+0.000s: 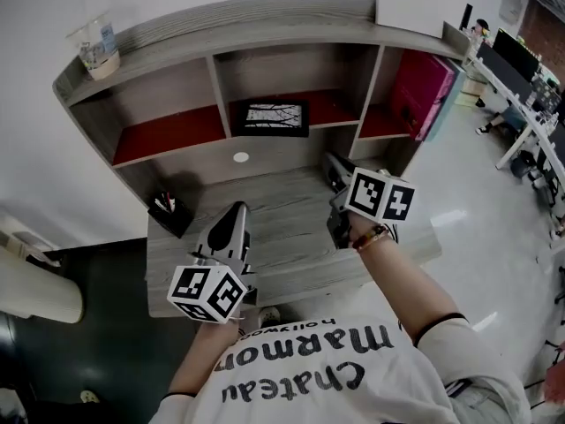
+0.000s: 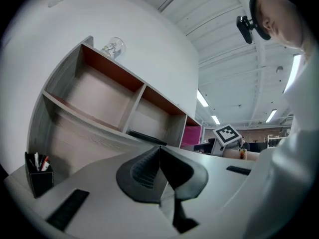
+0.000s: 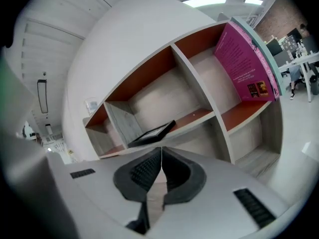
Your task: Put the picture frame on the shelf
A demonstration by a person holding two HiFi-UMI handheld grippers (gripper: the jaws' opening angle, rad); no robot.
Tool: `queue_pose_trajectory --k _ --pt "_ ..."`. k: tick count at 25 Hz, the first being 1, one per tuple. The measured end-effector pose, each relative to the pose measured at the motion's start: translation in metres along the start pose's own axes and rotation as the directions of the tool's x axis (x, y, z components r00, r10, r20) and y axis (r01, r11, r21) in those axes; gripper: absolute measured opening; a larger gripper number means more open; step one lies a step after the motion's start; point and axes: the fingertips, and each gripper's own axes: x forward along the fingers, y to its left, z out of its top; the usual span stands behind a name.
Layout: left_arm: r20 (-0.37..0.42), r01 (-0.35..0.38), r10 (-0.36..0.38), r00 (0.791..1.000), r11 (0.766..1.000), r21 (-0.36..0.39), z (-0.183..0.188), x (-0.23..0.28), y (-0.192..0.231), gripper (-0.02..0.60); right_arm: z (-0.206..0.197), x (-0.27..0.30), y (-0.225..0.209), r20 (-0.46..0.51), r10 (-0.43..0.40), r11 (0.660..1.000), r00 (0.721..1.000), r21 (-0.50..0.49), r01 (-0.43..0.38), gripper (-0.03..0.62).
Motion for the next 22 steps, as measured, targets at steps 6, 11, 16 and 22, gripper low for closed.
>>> queue_pose_trajectory --k 6,11,16,22 --pt "0.019 -0.059 0.059 0.998 0.998 -0.003 -0.011 -0.031 -0.026 0.017 -0.023 -0.044 0.021 -0.044 0.074 0.995 0.996 -0.066 -0.076 0.011" --pt "0.029 -0.101 0.101 0.995 0.994 0.029 -0.008 -0.055 -0.048 0.017 -0.024 -0.087 0.036 -0.028 0.106 0.982 0.994 -0.155 -0.109 0.011" --pt "0.046 -0.124 0.121 0.992 0.99 0.067 -0.004 -0.076 -0.07 0.017 -0.019 -0.13 0.045 0.037 0.125 0.97 0.991 -0.215 -0.115 0.009" --pt "0.029 -0.138 0.136 0.99 0.987 0.08 -0.017 -0.098 -0.088 0.017 -0.031 -0.159 0.047 0.047 0.132 0.964 0.99 -0.239 -0.117 0.008"
